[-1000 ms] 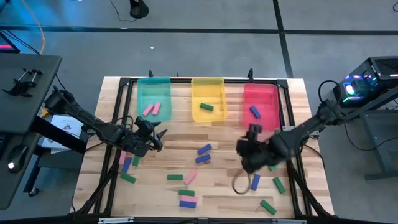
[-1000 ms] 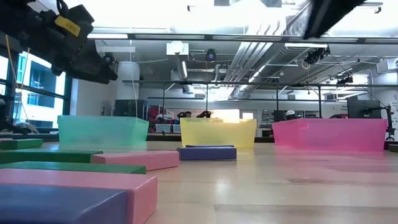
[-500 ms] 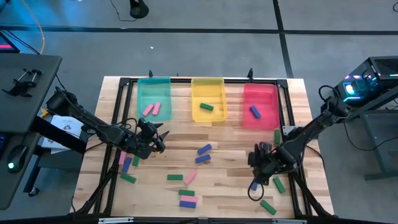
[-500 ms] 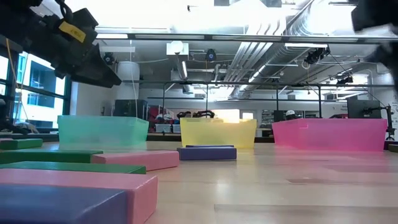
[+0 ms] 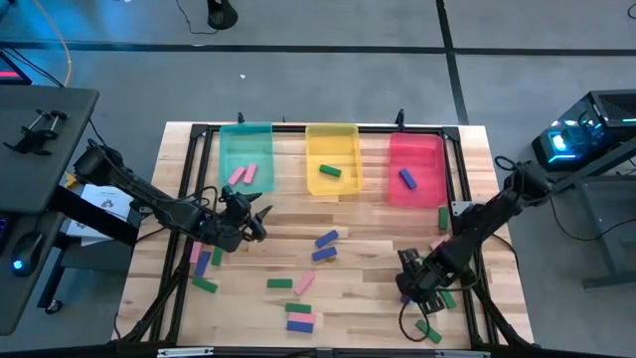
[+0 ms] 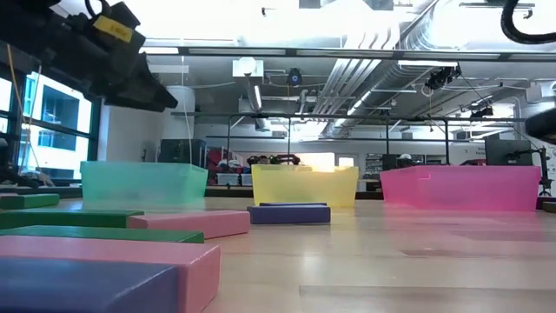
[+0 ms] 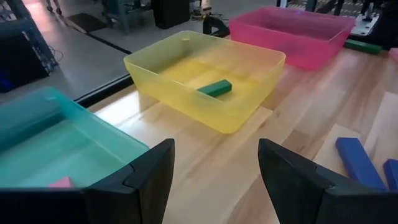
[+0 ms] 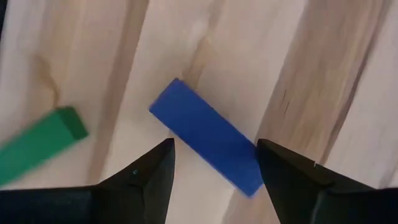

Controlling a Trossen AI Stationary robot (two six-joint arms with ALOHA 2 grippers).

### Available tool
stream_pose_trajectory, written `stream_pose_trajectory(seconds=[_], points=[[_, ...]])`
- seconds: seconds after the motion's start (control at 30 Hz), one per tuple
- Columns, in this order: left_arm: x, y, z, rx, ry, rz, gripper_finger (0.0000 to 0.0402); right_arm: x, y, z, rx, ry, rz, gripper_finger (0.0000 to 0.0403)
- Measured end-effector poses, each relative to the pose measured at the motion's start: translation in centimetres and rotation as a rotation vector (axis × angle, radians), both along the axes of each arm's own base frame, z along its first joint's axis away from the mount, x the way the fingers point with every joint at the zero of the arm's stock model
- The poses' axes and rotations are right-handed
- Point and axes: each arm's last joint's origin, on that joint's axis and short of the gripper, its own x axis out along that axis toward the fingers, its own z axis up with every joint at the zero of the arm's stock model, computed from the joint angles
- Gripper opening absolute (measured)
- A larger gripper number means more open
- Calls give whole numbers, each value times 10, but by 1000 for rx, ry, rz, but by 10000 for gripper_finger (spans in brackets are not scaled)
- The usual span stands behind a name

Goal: Sort blocks
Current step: Put the blue wooden block into the red bin

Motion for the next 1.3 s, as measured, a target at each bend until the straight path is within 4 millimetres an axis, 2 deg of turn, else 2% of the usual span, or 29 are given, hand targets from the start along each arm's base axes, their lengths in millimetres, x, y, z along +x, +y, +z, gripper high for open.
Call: stream_pose_trajectory(seconds=[0.17, 0.37, 0.47, 0.6, 0.7, 0.83, 0.93, 1.07, 1.2, 1.3], points=[[1, 4, 0, 0, 8, 13, 220, 3, 6, -16, -62, -22, 133, 211], [2, 6, -1, -9, 14, 11, 220, 5, 8, -28, -129, 5, 135, 199], [2, 5, 0, -10, 14, 11, 220, 7, 6, -28, -151, -24, 83, 166], [2, 5, -1, -10, 14, 10, 220, 19, 0, -29, -184, -122, -110, 92], [2, 5, 0, -10, 14, 10, 220, 40, -17, -27, -257, -285, -326, 28], [2, 5, -1, -10, 14, 9, 220, 65, -44, -20, -376, -483, -503, 29], [2, 5, -1, -10, 15, 9, 220, 69, -74, -4, -479, -512, -613, 31], [2, 5, -1, -21, 23, -4, 220, 56, -115, 34, -563, -531, -755, 25], [2, 5, -1, -26, 21, -8, 220, 23, -158, 69, -505, -475, -973, 25], [2, 5, -1, -26, 19, -8, 220, -4, -189, 82, -450, -391, -1171, 25]])
